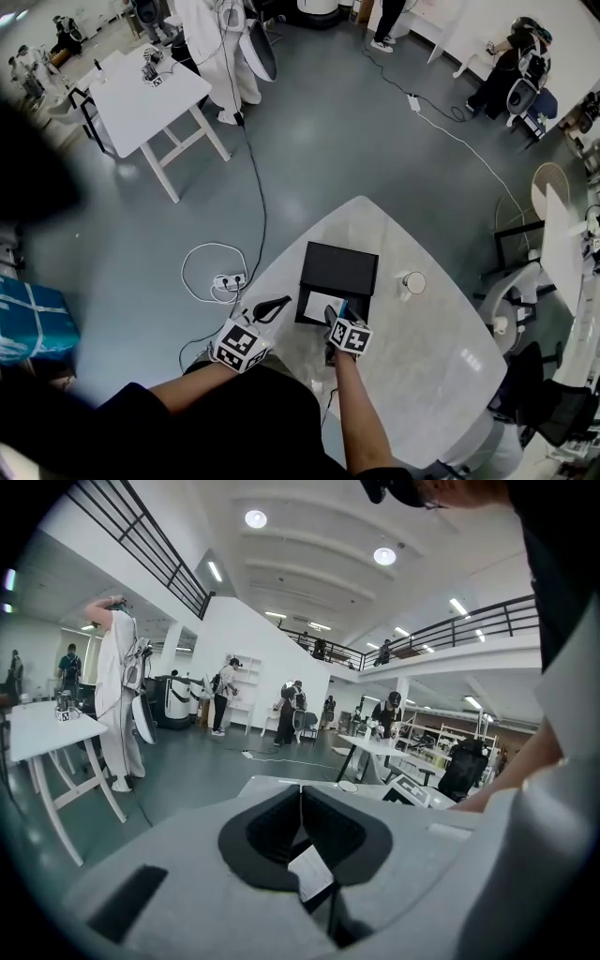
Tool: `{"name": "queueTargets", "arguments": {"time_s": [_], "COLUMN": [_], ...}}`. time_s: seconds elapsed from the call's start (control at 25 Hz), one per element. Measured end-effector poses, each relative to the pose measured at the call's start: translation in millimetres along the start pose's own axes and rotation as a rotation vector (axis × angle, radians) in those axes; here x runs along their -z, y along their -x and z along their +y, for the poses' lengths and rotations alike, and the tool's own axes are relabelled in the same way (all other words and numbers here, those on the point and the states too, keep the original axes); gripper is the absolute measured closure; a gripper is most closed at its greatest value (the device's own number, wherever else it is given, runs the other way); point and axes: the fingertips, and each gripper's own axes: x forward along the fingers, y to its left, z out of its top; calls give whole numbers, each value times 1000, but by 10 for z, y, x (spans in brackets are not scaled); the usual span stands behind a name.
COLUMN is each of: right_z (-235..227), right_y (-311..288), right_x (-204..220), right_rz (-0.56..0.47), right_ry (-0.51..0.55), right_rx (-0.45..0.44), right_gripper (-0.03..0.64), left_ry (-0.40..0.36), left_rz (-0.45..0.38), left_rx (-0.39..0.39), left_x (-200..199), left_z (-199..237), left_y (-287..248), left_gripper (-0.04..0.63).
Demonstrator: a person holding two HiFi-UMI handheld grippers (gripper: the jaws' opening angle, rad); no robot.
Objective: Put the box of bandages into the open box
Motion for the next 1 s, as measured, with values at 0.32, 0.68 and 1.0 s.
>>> {"name": "queueTargets", "arguments": {"time_s": [0.32, 0.68, 1.0], "right_z": [-43, 205, 729], "right_y": [283, 793, 1815], "right_x": [-302, -326, -417], "right_rz": [-121, -232, -476], "right_ry": [-8, -39, -24], "right_rx": [-1, -48, -42], "right_gripper": [405, 405, 443], "left_ry": [32, 26, 52], "left_rz": [18, -28, -95], "left_rx": [3, 41, 75], "left_x": [92, 5, -250], "left_z": [30, -87, -233], "left_y": [109, 274, 536], "left_gripper": [574, 574, 574]}}
